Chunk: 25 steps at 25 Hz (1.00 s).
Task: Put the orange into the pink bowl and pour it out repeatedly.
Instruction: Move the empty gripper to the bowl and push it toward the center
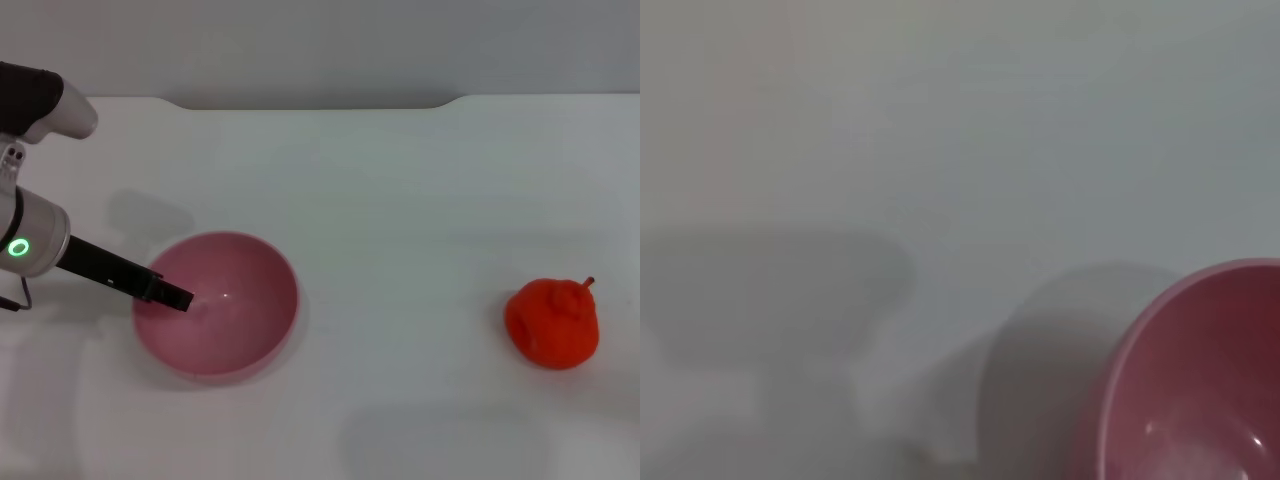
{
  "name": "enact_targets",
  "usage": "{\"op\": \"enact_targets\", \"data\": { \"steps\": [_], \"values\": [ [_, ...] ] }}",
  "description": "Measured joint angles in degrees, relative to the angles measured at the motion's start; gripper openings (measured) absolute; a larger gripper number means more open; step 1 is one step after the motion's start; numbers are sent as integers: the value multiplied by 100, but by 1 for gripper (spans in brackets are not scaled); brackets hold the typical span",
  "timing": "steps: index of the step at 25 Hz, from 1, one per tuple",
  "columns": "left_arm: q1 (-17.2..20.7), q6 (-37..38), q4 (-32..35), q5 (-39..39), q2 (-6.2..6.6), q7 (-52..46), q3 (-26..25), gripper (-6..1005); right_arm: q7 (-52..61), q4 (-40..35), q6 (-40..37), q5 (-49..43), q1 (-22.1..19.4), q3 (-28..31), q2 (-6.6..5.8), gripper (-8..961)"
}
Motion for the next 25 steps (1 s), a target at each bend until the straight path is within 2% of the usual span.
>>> {"op": "enact_targets", "data": {
  "steps": [5, 16, 22, 25],
  "values": [
    [46, -183, 88, 55, 10, -109, 3, 679, 3, 9, -4, 7, -29, 9, 0, 686],
    [31, -199, 67, 60, 19, -108, 22, 245, 17, 16, -19, 32, -71, 143, 22, 685],
    [51, -178, 77, 61, 19, -107, 25, 106, 20, 18, -18, 33, -64, 150, 27, 684],
    [45, -179, 87, 61, 15, -105, 25, 68, 83, 16, 5, 33, -43, 150, 27, 684]
  ]
}}
